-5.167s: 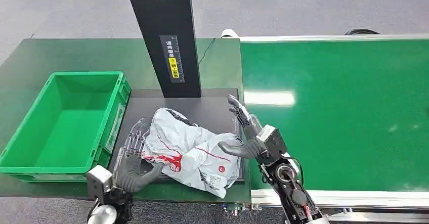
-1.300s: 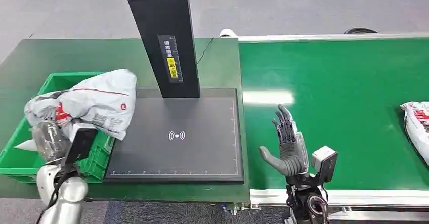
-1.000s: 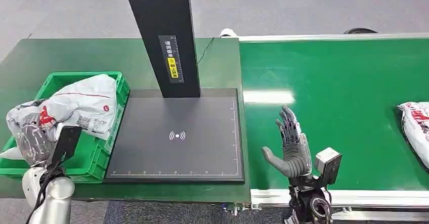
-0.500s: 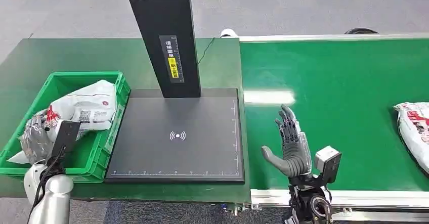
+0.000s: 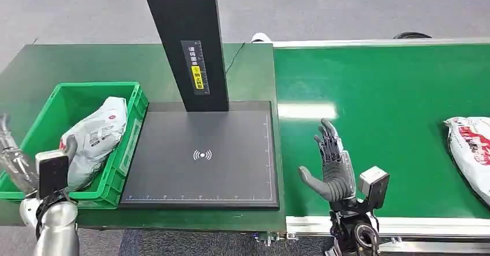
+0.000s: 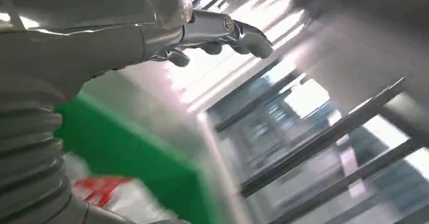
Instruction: Moved the parcel from conveyor to table for the left to box.
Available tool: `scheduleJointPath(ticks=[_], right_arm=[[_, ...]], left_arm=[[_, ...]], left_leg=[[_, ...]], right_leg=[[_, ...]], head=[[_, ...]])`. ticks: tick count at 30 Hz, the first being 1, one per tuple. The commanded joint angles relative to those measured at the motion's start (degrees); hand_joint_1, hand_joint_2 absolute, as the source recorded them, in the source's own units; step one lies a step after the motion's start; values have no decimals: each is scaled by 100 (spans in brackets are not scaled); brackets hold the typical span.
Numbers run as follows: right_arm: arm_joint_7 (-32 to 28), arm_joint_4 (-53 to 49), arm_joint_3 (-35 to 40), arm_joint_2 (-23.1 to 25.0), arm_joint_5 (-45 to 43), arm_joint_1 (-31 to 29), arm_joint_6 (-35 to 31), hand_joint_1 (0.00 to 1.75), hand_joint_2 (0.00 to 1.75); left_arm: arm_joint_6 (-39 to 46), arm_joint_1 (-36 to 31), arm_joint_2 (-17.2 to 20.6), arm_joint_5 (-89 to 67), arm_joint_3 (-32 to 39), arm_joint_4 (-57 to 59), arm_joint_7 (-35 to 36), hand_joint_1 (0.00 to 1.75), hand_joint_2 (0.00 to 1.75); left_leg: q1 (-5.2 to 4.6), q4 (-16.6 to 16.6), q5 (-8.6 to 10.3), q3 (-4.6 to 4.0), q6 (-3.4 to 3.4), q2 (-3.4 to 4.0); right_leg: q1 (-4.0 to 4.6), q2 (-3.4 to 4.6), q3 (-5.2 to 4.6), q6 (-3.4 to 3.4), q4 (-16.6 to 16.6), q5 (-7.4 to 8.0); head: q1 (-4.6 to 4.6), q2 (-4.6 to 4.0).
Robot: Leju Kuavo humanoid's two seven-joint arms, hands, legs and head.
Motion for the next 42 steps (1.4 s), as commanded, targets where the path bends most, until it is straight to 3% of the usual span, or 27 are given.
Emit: scheduleJointPath(ticks=[1, 13, 16, 20, 25, 26, 28, 32, 42], right_arm=[[-19, 523, 153, -87, -63, -383, -77, 0, 175], [-27, 503, 155, -95, -73, -362, -86, 0, 175], [-49, 532, 177, -84, -103, -409, -126, 0, 175], [-63, 382, 262, -87, -65, -386, -22, 0, 175], [-8, 343, 481, -46, 58, -375, 126, 0, 175], [-26, 388, 618, -62, 69, -371, 301, 0, 175], [-91, 618, 849, 21, 148, -445, 354, 0, 175], [-163, 696, 980, 75, 177, -409, 236, 0, 175], [-172, 661, 943, 75, 179, -415, 222, 0, 175]], left_arm=[[-75, 324, -300, 662, -315, -1011, -451, 0, 175], [-105, 335, -269, 831, -339, -1003, -594, 0, 175], [-622, 568, -50, 1835, -1090, -1616, -657, 0, 175], [-2849, 581, -212, 2339, -1701, -1303, -499, 0, 175], [-4411, 638, -267, 2726, -2239, -558, 15, 0, 175], [-5378, 604, -92, 2898, -2659, -291, 343, 0, 175], [-6143, 346, -366, 2937, -3113, 603, 444, 0, 175], [-5956, -81, -653, 3069, -3535, 1525, 321, 0, 175], [-6015, -169, -610, 3270, -3650, 1654, 390, 0, 175]], left_leg=[[1, 1, 0, 2, 6, -3], [1, -2, -1, 8, 4, -2], [2, 1, -1, 2, 4, -1], [-3, -1, 3, 2, 4, -16], [-7, -7, 4, 9, 4, -6], [-10, -9, 3, 12, 3, -7], [-7, -10, 5, 15, 3, -16], [-10, -8, 8, 15, 5, -36], [-4, -2, 2, 7, 2, -9]], right_leg=[[3, -10, 8, 2, -6, 1], [3, -10, 12, -1, -7, 1], [3, -9, 7, 0, -5, 2], [-2, -22, 9, 2, -4, -1], [-7, -18, 16, 1, -9, 4], [-11, -18, 16, 2, -7, 1], [-7, -28, 22, 0, -12, 1], [-11, -45, 25, 3, -12, -1], [-5, -18, 11, 0, -7, 2]], head=[[2, 0], [0, 0], [2, 0], [2, 0], [0, 0], [0, 0], [0, 0], [-4, 0], [-2, 0]])
